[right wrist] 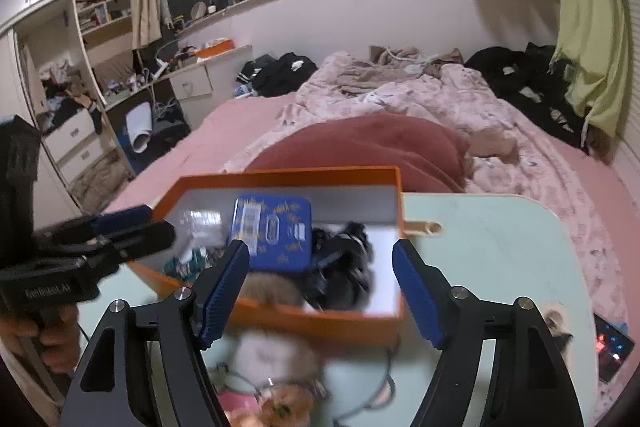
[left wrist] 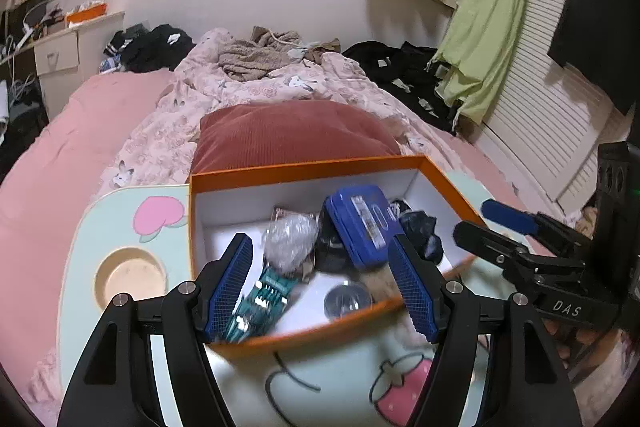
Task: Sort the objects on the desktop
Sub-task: 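Lower the blue tin and brown ball into the orange box, opening both tools, then withdraw both tools and move the right tool toward the cream figurine, then grasp the cream figurine with the right tool, then grasp the white fluffy ball with the left tool while the right tool holds the figurine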
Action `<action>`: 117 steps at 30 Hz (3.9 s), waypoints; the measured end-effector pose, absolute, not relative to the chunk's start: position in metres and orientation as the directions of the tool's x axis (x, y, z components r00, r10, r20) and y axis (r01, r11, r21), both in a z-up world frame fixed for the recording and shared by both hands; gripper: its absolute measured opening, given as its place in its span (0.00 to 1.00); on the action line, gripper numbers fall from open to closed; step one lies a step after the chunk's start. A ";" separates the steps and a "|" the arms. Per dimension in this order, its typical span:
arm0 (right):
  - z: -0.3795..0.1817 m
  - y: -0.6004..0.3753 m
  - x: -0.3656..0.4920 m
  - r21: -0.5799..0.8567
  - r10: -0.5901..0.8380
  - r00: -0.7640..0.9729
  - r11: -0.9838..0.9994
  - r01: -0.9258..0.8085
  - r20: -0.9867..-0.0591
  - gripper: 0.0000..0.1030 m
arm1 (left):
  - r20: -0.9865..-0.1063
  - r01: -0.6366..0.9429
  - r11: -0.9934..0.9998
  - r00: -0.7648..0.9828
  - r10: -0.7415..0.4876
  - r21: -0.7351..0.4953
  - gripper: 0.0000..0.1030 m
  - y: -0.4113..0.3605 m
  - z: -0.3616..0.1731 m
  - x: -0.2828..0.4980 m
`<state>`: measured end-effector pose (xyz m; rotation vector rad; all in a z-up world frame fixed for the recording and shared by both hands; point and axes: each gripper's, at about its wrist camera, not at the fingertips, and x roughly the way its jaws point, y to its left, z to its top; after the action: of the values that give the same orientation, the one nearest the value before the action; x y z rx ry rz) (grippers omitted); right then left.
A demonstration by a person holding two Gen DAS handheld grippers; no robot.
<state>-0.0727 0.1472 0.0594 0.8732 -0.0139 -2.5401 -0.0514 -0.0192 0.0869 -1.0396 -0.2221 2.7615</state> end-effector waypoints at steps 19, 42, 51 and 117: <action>-0.004 0.186 -0.004 0.003 -0.138 -0.636 -0.978 0.209 -0.759 0.98 | -0.830 -0.169 -0.985 -0.547 0.109 -0.018 1.00 0.021 0.017 -0.002; -0.001 0.191 -0.002 0.021 -0.141 -0.641 -0.981 0.191 -0.754 1.00 | -0.816 -0.163 -0.986 -0.567 0.110 -0.020 1.00 0.028 -0.060 -0.054; 0.011 0.185 -0.001 0.111 -0.248 -0.645 -0.963 0.246 -0.722 1.00 | -0.815 -0.163 -0.986 -0.568 0.112 -0.022 1.00 0.028 -0.064 -0.057; -0.003 0.211 0.035 0.045 -0.191 -0.709 -0.974 0.220 -0.679 0.77 | -0.657 -0.219 -0.967 -0.711 0.250 -0.131 0.37 0.043 0.034 -0.041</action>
<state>0.0350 0.2108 -0.0031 1.0720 0.0576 -2.7139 -0.0407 0.0432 0.0335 -1.0428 -0.0635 2.6912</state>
